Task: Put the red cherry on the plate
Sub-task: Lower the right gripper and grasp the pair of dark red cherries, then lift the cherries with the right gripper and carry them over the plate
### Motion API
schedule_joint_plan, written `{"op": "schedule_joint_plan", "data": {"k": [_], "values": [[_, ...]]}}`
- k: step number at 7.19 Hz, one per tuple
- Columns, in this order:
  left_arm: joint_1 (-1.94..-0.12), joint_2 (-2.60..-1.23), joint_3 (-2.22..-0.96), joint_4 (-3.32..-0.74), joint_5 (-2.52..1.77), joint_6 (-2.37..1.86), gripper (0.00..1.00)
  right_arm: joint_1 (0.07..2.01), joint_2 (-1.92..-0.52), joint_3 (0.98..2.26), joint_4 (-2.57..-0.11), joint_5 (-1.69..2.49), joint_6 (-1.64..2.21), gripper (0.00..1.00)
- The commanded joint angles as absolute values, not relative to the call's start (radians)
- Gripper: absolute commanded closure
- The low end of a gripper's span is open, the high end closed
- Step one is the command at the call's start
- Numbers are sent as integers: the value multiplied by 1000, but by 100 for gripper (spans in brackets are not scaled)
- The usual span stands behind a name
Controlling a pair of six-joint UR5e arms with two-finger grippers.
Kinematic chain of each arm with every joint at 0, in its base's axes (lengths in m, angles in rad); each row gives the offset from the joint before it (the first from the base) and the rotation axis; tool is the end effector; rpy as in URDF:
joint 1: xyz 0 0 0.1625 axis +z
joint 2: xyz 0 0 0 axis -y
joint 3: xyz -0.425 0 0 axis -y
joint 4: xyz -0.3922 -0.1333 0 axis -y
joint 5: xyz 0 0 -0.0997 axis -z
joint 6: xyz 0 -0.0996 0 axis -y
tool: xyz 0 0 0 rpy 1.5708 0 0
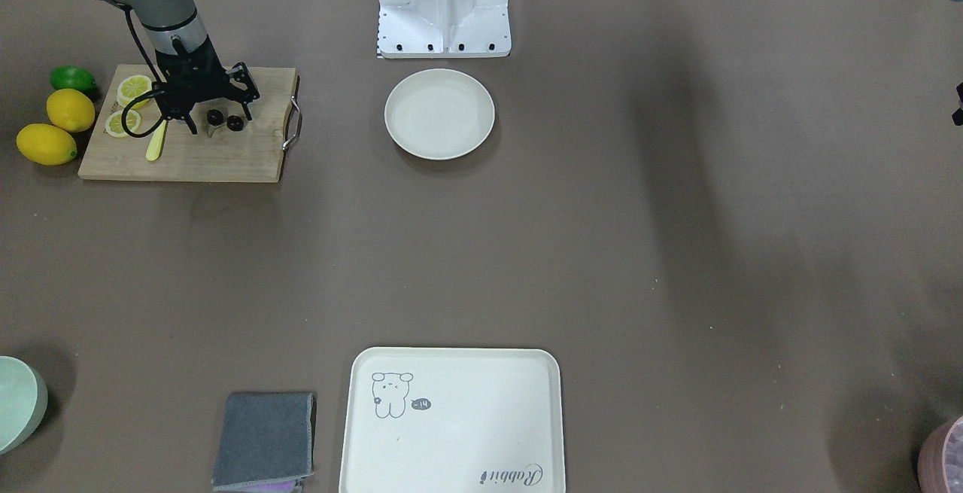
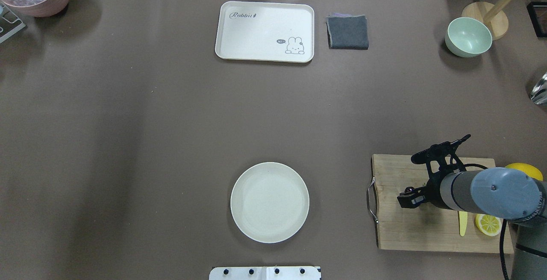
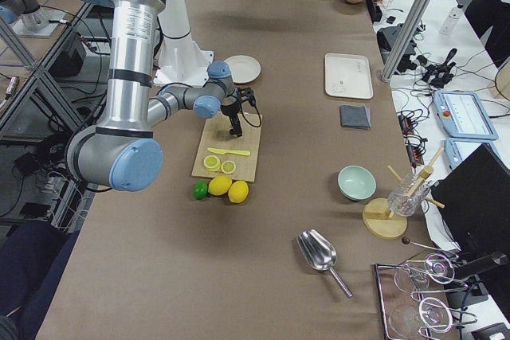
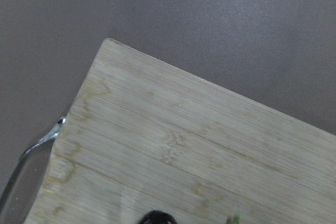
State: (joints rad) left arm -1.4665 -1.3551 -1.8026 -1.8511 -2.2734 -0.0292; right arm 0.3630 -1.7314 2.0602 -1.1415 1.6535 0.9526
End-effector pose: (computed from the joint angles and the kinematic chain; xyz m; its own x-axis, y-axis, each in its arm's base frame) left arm -0.0250 -0.4236 0.6149 0.7420 0.2393 -0.6263 -0.0779 0.9586 0.2739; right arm -0.3705 -0.2745 0.4589 0.7275 -0.3415 0.5951 0.1483 0.9251 0.3496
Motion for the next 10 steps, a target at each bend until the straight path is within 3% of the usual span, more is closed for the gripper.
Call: {"op": "schedule_joint_plan", "data": {"k": [1,3,6,10], "values": [[-1466,-1356,-1802,-1853,-2273,-28,2,361,-1729,2059,-1141,1649,971,53],[-1466,-1355,-1802,-1853,-2273,-25,2,360,-1723,2059,-1141,1651,979,100],[-1466,-1355,-1804,-1852,-2275,-23,2,374,-1715,2063,-1141,1663,977,100],[-1466,-1355,-1805,-1852,-2275,-25,2,638,-1451,2082,-1418,1925,960,100]]}}
